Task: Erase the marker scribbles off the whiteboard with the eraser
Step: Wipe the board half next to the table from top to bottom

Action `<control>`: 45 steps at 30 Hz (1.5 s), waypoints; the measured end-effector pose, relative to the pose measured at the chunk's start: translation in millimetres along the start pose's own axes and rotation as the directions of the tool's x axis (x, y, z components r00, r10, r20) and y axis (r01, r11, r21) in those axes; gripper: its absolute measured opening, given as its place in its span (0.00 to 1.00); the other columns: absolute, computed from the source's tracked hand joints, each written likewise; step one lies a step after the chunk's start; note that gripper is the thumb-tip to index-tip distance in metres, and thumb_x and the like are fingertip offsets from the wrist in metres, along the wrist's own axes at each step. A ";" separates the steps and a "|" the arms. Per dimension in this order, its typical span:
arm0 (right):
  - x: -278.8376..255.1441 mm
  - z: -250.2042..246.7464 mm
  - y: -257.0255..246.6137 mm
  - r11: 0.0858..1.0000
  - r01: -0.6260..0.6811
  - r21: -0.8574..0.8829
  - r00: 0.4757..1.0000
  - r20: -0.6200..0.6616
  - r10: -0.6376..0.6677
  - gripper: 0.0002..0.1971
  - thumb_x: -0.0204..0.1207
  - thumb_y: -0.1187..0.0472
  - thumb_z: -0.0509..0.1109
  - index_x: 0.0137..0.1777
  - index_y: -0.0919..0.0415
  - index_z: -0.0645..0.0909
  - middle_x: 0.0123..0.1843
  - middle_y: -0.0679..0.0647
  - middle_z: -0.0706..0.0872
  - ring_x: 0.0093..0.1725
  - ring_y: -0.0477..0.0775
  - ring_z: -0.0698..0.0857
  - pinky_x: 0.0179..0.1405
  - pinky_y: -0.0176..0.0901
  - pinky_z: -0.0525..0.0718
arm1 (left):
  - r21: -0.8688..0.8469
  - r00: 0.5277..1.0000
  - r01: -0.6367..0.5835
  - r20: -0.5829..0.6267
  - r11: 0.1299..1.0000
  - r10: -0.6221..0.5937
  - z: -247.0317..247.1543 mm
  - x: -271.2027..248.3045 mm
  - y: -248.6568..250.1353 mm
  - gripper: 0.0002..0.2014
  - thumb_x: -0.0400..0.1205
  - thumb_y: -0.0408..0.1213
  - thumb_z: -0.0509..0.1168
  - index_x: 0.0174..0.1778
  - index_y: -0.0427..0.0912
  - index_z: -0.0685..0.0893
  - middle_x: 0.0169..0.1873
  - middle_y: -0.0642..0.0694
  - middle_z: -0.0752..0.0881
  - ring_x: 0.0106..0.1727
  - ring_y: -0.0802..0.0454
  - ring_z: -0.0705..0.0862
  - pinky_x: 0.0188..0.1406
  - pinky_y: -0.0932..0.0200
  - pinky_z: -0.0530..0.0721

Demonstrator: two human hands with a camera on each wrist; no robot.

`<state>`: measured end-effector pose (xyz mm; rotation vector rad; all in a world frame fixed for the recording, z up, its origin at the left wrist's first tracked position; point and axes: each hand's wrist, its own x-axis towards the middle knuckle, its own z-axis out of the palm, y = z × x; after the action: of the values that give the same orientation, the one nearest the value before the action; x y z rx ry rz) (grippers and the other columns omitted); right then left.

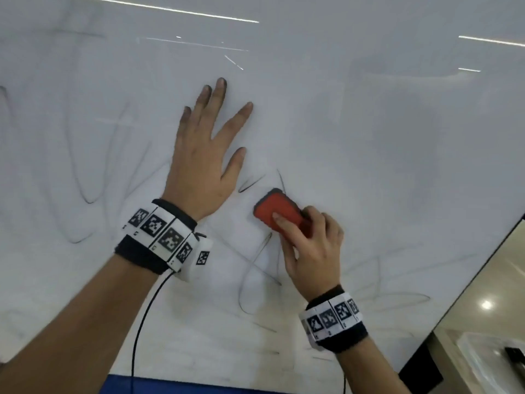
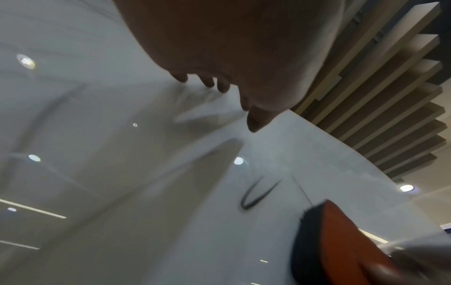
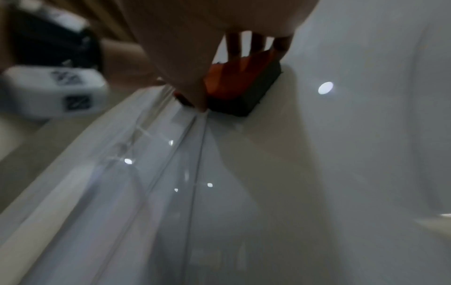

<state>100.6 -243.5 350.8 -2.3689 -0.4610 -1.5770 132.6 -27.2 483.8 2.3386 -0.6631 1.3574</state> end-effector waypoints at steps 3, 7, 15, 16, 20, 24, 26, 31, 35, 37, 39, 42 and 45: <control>63.1 -19.1 0.9 0.997 -0.063 0.035 0.990 -0.123 0.067 0.19 0.78 0.61 0.77 0.68 0.46 0.88 0.66 0.62 0.81 0.61 0.67 0.76 0.62 0.63 0.77 | -0.053 0.998 0.009 -0.065 0.999 -0.012 -10.8 -7.0 -19.3 0.25 0.88 0.37 0.63 0.83 0.49 0.72 0.89 0.39 0.56 0.90 0.39 0.52 0.89 0.36 0.51; 101.0 -14.5 -16.0 0.981 -0.163 0.105 0.955 -0.233 0.183 0.19 0.79 0.60 0.76 0.70 0.47 0.87 0.68 0.62 0.80 0.61 0.67 0.77 0.65 0.62 0.77 | 0.046 0.971 0.170 -0.179 0.984 -0.159 -20.3 -10.3 -39.7 0.26 0.90 0.41 0.60 0.86 0.52 0.68 0.89 0.38 0.55 0.90 0.37 0.53 0.89 0.36 0.51; 6.5 24.0 -30.4 0.964 0.259 -0.051 0.962 0.105 -0.253 0.25 0.70 0.69 0.80 0.64 0.42 0.89 0.65 0.59 0.84 0.59 0.65 0.77 0.60 0.64 0.77 | 0.203 0.987 0.150 -0.093 0.968 -0.133 -22.9 -16.6 -56.0 0.27 0.92 0.38 0.53 0.89 0.56 0.60 0.90 0.41 0.53 0.90 0.41 0.53 0.87 0.34 0.50; 24.5 17.8 -31.9 0.978 0.204 -0.049 0.978 0.047 -0.202 0.24 0.72 0.68 0.80 0.64 0.43 0.89 0.65 0.60 0.85 0.60 0.65 0.77 0.61 0.63 0.77 | 0.200 0.987 0.147 -0.088 0.969 -0.131 -23.0 -17.1 -56.3 0.27 0.92 0.37 0.53 0.89 0.57 0.60 0.90 0.42 0.53 0.90 0.41 0.53 0.87 0.34 0.50; 87.5 -1.2 -26.8 0.998 -0.069 0.006 0.979 -0.190 0.069 0.19 0.81 0.62 0.75 0.70 0.44 0.87 0.69 0.61 0.82 0.64 0.67 0.76 0.68 0.61 0.74 | 0.158 0.986 0.154 -0.082 0.975 -0.142 -25.7 -20.0 -55.5 0.29 0.92 0.33 0.52 0.89 0.57 0.60 0.90 0.43 0.52 0.91 0.43 0.51 0.88 0.34 0.48; 27.2 21.3 -40.6 0.987 0.151 -0.045 0.988 0.002 -0.151 0.23 0.74 0.68 0.78 0.66 0.45 0.89 0.67 0.61 0.82 0.60 0.67 0.77 0.64 0.63 0.74 | 0.144 0.986 0.157 -0.082 0.977 -0.146 -26.4 -21.9 -54.3 0.29 0.91 0.32 0.52 0.89 0.57 0.59 0.90 0.44 0.51 0.91 0.45 0.50 0.88 0.34 0.47; -3.8 27.6 -37.9 0.923 0.379 -0.069 0.913 0.191 -0.361 0.28 0.68 0.71 0.79 0.65 0.44 0.89 0.68 0.59 0.80 0.61 0.65 0.77 0.65 0.64 0.73 | 0.141 0.986 0.159 -0.077 0.977 -0.149 -26.2 -22.1 -54.8 0.29 0.92 0.33 0.52 0.89 0.57 0.59 0.90 0.44 0.51 0.91 0.45 0.51 0.88 0.34 0.47; 98.0 -27.8 3.4 0.996 0.025 -0.086 0.982 -0.183 -0.041 0.22 0.77 0.65 0.75 0.69 0.46 0.87 0.68 0.63 0.82 0.63 0.68 0.76 0.66 0.61 0.74 | 0.142 0.988 0.147 -0.064 0.979 -0.139 -24.6 -22.2 -58.5 0.29 0.92 0.33 0.52 0.89 0.57 0.59 0.90 0.44 0.51 0.91 0.46 0.51 0.88 0.34 0.48; 134.5 -40.3 16.0 0.979 -0.203 0.023 0.908 -0.370 0.197 0.22 0.78 0.61 0.73 0.72 0.49 0.85 0.66 0.66 0.81 0.60 0.71 0.79 0.65 0.59 0.76 | 0.141 0.984 0.163 -0.093 0.976 -0.151 -20.0 -23.2 -56.0 0.30 0.91 0.32 0.52 0.89 0.57 0.58 0.90 0.43 0.51 0.91 0.44 0.50 0.88 0.33 0.49; 79.5 -5.5 -7.2 0.997 0.036 -0.065 0.982 -0.182 -0.047 0.22 0.75 0.66 0.75 0.68 0.50 0.88 0.64 0.66 0.83 0.58 0.70 0.80 0.62 0.64 0.76 | 0.128 0.982 0.171 -0.107 0.977 -0.158 -17.6 -22.3 -52.4 0.30 0.91 0.31 0.52 0.89 0.56 0.58 0.90 0.42 0.51 0.91 0.43 0.50 0.87 0.32 0.50; 12.6 22.6 -26.6 0.958 0.279 -0.061 0.958 0.081 -0.273 0.25 0.68 0.70 0.79 0.63 0.47 0.90 0.66 0.62 0.83 0.59 0.67 0.78 0.62 0.64 0.74 | 0.125 0.982 0.168 -0.102 0.978 -0.156 -18.3 -21.9 -51.8 0.31 0.91 0.30 0.53 0.89 0.56 0.58 0.90 0.41 0.51 0.91 0.43 0.50 0.87 0.32 0.51; -10.4 26.1 -25.1 0.920 0.392 -0.024 0.896 0.238 -0.376 0.28 0.63 0.71 0.81 0.61 0.44 0.90 0.67 0.59 0.82 0.61 0.65 0.77 0.64 0.63 0.72 | 0.086 0.989 0.144 -0.055 0.986 -0.139 -26.2 -24.0 -58.4 0.31 0.89 0.27 0.53 0.88 0.55 0.62 0.90 0.43 0.53 0.91 0.44 0.52 0.88 0.33 0.50; 45.1 10.2 -34.0 0.953 0.302 -0.038 0.945 0.147 -0.294 0.24 0.69 0.68 0.79 0.62 0.45 0.90 0.66 0.61 0.85 0.61 0.67 0.78 0.63 0.64 0.74 | -0.067 0.993 0.109 -0.027 0.992 -0.111 -40.6 -22.8 -69.0 0.30 0.86 0.25 0.53 0.84 0.52 0.71 0.89 0.44 0.58 0.90 0.46 0.56 0.87 0.34 0.53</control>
<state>111.9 -203.1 390.0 -2.5630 -0.8501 -1.5673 132.4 55.8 478.4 2.2631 -0.5526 1.3012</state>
